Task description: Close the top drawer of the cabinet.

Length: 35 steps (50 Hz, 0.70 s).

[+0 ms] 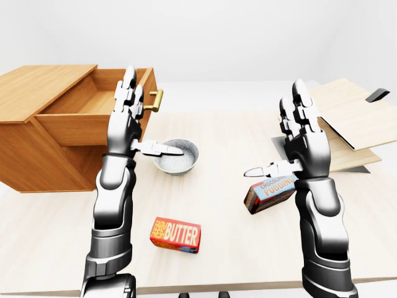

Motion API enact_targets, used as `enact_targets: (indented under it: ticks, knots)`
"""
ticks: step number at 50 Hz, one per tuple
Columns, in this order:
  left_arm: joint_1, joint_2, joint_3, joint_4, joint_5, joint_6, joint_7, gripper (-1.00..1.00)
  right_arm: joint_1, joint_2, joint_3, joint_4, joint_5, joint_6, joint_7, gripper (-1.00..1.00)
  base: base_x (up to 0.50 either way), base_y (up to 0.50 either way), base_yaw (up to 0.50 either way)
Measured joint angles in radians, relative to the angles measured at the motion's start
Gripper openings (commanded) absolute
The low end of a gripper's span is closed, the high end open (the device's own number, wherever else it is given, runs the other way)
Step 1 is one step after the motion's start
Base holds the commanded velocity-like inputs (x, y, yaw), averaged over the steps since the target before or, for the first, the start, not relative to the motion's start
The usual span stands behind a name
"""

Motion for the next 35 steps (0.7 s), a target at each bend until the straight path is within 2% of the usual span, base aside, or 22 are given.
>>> enact_targets:
  ticks: [12, 26, 31, 35]
  knots:
    - [0.047, -0.023, -0.019, -0.012, 0.022, 0.0, -0.012, 1.0, 0.018, 0.007, 0.004, -0.004, -0.017, 0.0, -0.001, 1.0, 0.0, 0.0, 0.0]
    - [-0.003, -0.024, -0.021, 0.335, 0.056, -0.002, 0.016, 1.0, 0.044, 0.015, 0.005, -0.028, -0.034, 0.0, 0.002, 1.0, 0.0, 0.0, 0.0]
    - [-0.048, -0.011, -0.014, 0.49, 0.053, -0.024, 0.033, 1.0, 0.051, 0.017, 0.005, -0.04, -0.039, 0.0, 0.002, 1.0, 0.0, 0.0, 0.0]
    - [-0.069, 0.007, -0.005, 0.562, 0.051, -0.06, 0.041, 1.0, 0.056, 0.019, 0.006, -0.051, -0.041, 0.0, 0.003, 1.0, 0.0, 0.0, 0.0]
